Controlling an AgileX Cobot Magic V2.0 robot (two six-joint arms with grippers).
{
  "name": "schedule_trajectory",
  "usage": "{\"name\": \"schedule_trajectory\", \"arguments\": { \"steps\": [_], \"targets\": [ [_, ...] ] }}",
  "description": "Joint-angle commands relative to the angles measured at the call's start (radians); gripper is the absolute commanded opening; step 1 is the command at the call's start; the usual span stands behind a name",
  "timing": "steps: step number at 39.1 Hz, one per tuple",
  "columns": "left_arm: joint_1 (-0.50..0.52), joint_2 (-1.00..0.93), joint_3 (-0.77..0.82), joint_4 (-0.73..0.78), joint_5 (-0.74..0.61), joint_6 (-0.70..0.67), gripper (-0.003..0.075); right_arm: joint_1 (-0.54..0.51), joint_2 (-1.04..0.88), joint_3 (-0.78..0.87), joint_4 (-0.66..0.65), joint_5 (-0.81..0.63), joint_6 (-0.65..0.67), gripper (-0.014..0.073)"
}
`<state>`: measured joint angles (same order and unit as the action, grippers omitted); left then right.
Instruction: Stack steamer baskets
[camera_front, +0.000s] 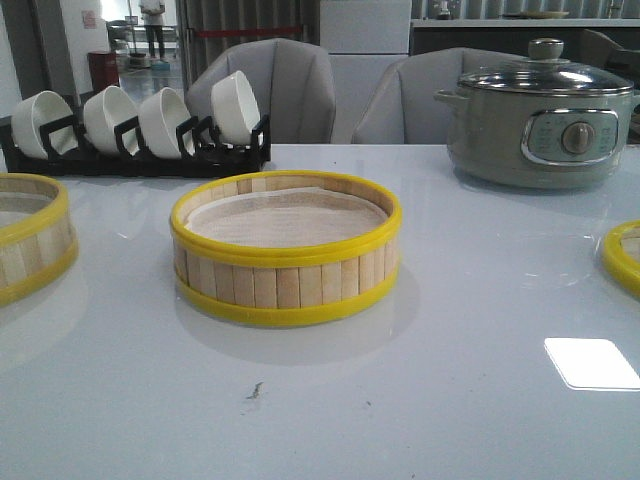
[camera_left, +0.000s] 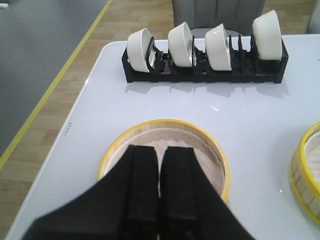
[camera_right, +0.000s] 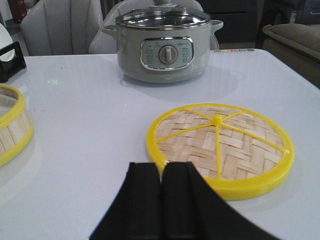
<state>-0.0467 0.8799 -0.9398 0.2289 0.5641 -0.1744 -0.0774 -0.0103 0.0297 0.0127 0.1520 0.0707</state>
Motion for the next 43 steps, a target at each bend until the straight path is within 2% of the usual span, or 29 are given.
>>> {"name": "schedule_trajectory", "arguments": {
  "steps": [1, 43],
  "targets": [
    [-0.001, -0.005, -0.036, 0.012, -0.067, 0.000, 0.0085, -0.001, -0.021, -0.014, 0.005, -0.092, -0.002, 0.0040],
    [-0.001, -0.006, -0.036, 0.015, -0.067, 0.000, 0.0085, -0.002, -0.021, -0.014, 0.005, -0.092, -0.002, 0.0040]
  ]
}}
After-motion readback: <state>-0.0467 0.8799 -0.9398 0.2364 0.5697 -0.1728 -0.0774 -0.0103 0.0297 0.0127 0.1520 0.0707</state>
